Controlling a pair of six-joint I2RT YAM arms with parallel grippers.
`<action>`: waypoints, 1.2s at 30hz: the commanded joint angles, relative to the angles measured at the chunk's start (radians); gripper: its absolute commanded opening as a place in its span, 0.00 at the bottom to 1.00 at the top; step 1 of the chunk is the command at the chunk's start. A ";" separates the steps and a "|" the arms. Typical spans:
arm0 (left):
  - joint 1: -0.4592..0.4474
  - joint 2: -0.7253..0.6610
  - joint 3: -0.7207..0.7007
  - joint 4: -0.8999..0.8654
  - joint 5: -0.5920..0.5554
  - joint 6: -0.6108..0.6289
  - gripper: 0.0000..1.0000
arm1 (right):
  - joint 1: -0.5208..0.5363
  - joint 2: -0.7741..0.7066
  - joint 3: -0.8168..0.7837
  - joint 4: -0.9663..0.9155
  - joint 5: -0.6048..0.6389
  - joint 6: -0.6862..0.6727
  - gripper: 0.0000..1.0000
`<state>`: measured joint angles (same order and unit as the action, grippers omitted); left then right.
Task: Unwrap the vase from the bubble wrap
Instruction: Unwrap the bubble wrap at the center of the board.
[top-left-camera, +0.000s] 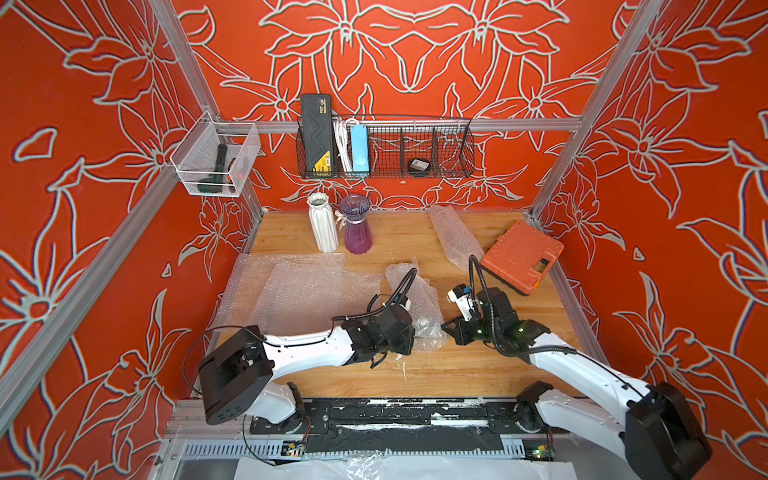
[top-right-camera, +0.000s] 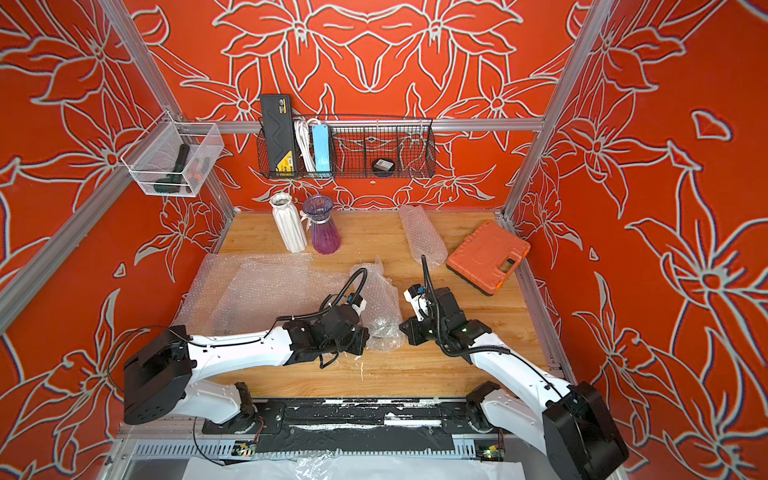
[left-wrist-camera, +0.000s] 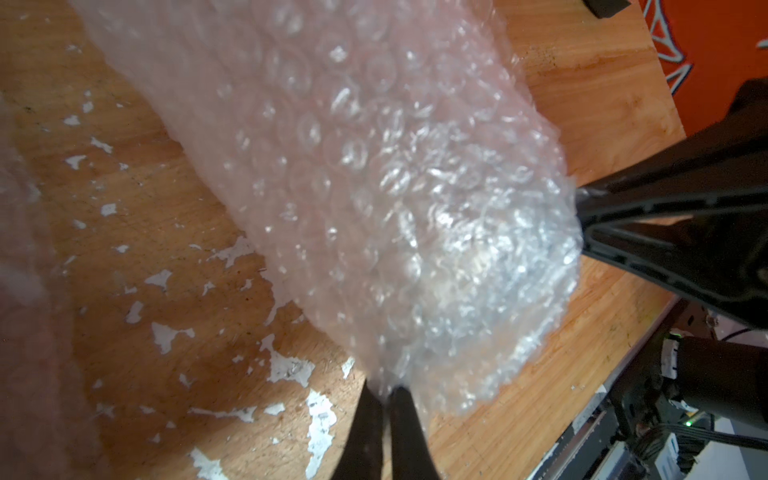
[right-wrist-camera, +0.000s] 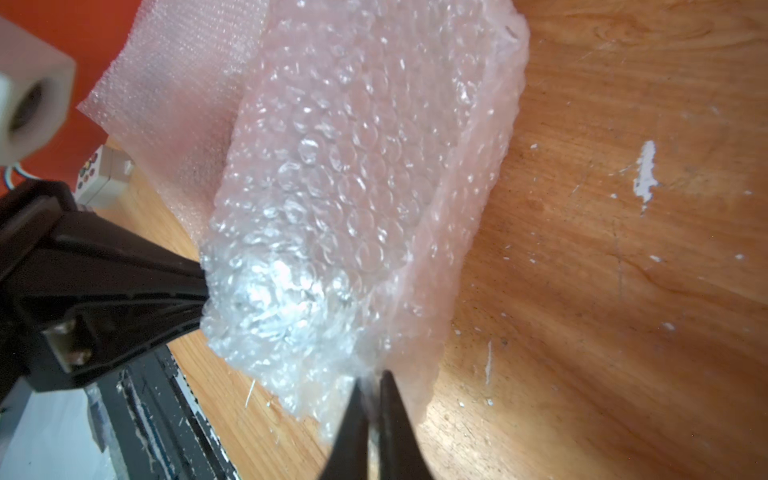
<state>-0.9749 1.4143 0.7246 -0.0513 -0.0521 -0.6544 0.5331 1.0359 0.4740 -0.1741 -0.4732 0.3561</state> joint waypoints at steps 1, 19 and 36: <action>0.009 -0.028 -0.001 -0.017 -0.031 0.010 0.00 | 0.005 -0.024 0.011 0.003 0.021 -0.005 0.00; 0.045 -0.096 -0.053 -0.107 -0.114 0.064 0.00 | 0.001 -0.208 -0.030 -0.160 0.271 0.091 0.00; 0.236 -0.146 0.159 -0.178 0.098 0.236 0.94 | 0.009 -0.626 -0.136 -0.393 0.207 0.270 0.00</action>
<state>-0.7975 1.1919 0.8413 -0.2356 0.0063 -0.4816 0.5377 0.4397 0.3401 -0.4881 -0.2634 0.5655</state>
